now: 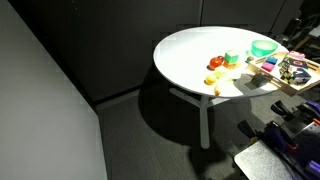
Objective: Pick up the gray block and put it on the pink block
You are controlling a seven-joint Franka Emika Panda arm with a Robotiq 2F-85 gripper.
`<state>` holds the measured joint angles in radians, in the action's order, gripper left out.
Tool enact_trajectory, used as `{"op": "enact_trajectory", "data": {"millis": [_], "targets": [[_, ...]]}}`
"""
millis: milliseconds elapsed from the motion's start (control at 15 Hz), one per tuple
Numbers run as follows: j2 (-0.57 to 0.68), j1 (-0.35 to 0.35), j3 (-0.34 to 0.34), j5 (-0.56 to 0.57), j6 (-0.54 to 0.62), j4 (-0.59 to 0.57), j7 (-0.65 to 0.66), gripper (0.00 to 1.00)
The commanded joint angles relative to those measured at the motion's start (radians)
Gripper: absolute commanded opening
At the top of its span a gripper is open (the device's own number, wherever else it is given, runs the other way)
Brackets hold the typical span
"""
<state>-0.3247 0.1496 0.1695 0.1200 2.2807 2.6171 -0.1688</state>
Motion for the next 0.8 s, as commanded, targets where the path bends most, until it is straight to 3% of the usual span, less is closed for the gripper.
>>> {"op": "enact_trajectory", "data": {"millis": [0,733], "targets": [[0.088,0.011,0.02,0.007,0.031,-0.018,-0.031,1.0],[0.356,0.028,0.051,-0.02,0.289,-0.052,-0.17,1.0]]}}
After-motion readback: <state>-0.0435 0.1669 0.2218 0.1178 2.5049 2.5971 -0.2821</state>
